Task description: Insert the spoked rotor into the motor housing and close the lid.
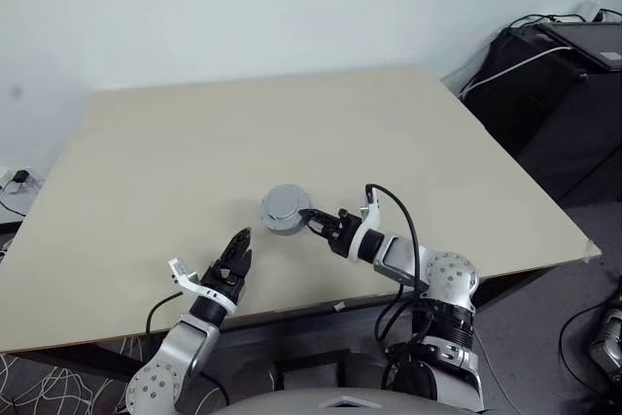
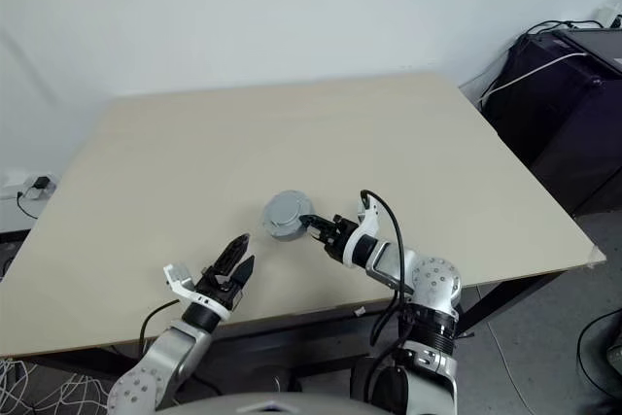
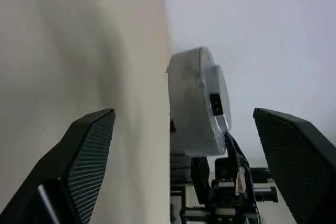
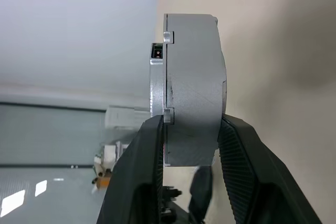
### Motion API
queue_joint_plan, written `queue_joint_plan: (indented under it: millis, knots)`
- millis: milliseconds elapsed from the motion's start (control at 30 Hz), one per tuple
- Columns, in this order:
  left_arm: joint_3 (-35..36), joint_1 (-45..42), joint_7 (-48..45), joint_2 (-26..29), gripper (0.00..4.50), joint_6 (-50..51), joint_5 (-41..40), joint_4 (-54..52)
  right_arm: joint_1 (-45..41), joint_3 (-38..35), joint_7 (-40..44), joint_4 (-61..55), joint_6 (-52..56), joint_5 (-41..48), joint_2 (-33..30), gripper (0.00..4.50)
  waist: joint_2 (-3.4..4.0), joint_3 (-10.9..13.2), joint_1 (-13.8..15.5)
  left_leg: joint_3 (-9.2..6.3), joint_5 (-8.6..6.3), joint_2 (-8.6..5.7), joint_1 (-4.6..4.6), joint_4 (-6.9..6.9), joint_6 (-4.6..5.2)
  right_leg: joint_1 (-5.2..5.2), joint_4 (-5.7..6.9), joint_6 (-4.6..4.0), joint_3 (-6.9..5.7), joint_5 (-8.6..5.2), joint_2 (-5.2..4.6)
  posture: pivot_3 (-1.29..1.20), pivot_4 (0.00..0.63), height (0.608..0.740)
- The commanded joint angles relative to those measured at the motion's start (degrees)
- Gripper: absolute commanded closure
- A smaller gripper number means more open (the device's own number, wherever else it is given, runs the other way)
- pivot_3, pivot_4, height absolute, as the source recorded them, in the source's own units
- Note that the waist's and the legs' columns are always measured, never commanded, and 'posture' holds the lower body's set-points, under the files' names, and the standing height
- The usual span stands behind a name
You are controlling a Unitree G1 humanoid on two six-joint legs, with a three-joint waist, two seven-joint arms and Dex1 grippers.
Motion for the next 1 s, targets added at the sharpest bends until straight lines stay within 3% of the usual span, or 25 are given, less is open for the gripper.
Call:
queue_joint_plan:
  millis: [33,900,1000]
  knots:
    - [-0.93,-0.82,-0.22,-5.63,0.03,-1.01,-2.4,-0.2,-0.27,2.35,0.51,-2.08,-0.11,4.07,4.64,3.29,0.0,0.0,-0.01,0.0,0.0,0.0,0.0,0.01,0.0,0.01,0.0,0.0,0.0,0.0,0.0,0.0,0.0,0.74]
    - [-3.81,-2.21,-4.37,-4.27,0.03,-3.43,-5.31,1.88,2.5,5.44,-1.39,-1.99,9.94,6.96,5.56,3.29,0.0,-0.02,0.0,0.06,0.02,0.0,0.0,0.1,0.01,0.04,0.02,-0.06,0.02,0.06,0.03,0.0,0.0,0.74]
    - [-3.88,-2.21,-4.47,-4.24,0.56,-3.41,-5.39,1.84,2.43,5.16,-1.59,-1.9,10.01,6.88,5.64,3.29,0.0,-0.01,-0.02,0.07,0.01,0.01,0.0,0.11,0.02,0.04,0.02,-0.06,0.02,0.06,0.03,0.0,0.0,0.74]
